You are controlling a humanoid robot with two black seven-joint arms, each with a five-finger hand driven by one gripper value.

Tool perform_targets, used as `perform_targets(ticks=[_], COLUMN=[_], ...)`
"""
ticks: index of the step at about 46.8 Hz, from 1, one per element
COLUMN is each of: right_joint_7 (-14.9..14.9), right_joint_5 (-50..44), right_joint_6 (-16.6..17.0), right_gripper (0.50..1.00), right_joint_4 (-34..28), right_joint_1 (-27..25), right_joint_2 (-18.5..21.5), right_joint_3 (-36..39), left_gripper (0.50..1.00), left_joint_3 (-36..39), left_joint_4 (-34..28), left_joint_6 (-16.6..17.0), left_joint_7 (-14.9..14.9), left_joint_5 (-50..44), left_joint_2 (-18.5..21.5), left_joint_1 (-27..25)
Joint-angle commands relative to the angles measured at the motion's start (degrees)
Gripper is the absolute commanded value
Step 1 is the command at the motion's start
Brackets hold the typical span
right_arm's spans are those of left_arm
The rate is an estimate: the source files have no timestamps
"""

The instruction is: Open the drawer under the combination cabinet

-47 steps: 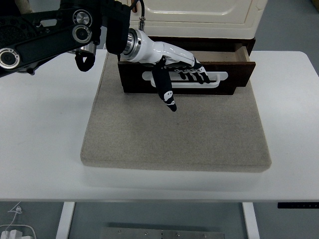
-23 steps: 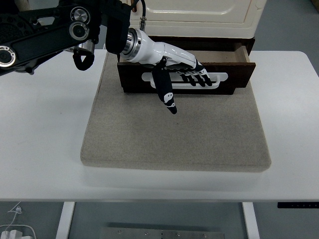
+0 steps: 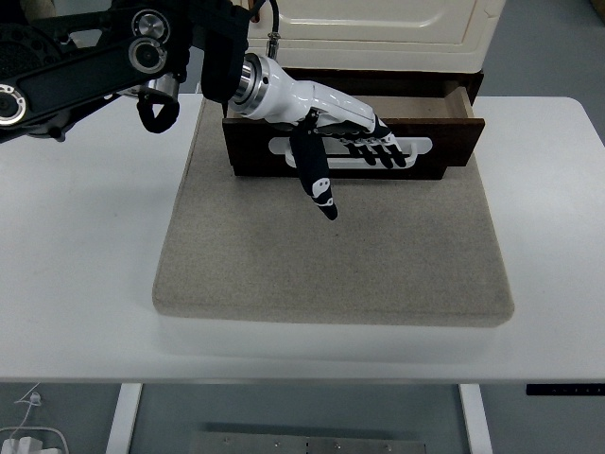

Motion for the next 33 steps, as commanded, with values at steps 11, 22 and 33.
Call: perform_targets(ticks=[11,22,33], right_joint_7=[0.00,0.00,0.00], right_joint_5=[0.00,0.00,0.00], right_joint_6=[0.00,0.00,0.00], right_gripper=[0.928,0.928,0.928], right_joint_4=[0.00,0.00,0.00], right_joint_1=[-0.09,0.00,0.00], right_joint_2=[0.00,0.00,0.00], right_joint_3=[0.00,0.00,0.00], left_gripper=[0.975,0.973,0.975], left_joint_3=[-0.70,-0.62,-1.76], left_joint_4=[0.26,0.53,0.44], left_joint_6=[0.80,1.32,1.76], left_joint_7=[0.00,0.00,0.00], left_joint_5=[0.71,1.07,0.10], left_joint_2=[0.00,0.08,0.00], left_joint_1=[-0.09,0.18,-0.09])
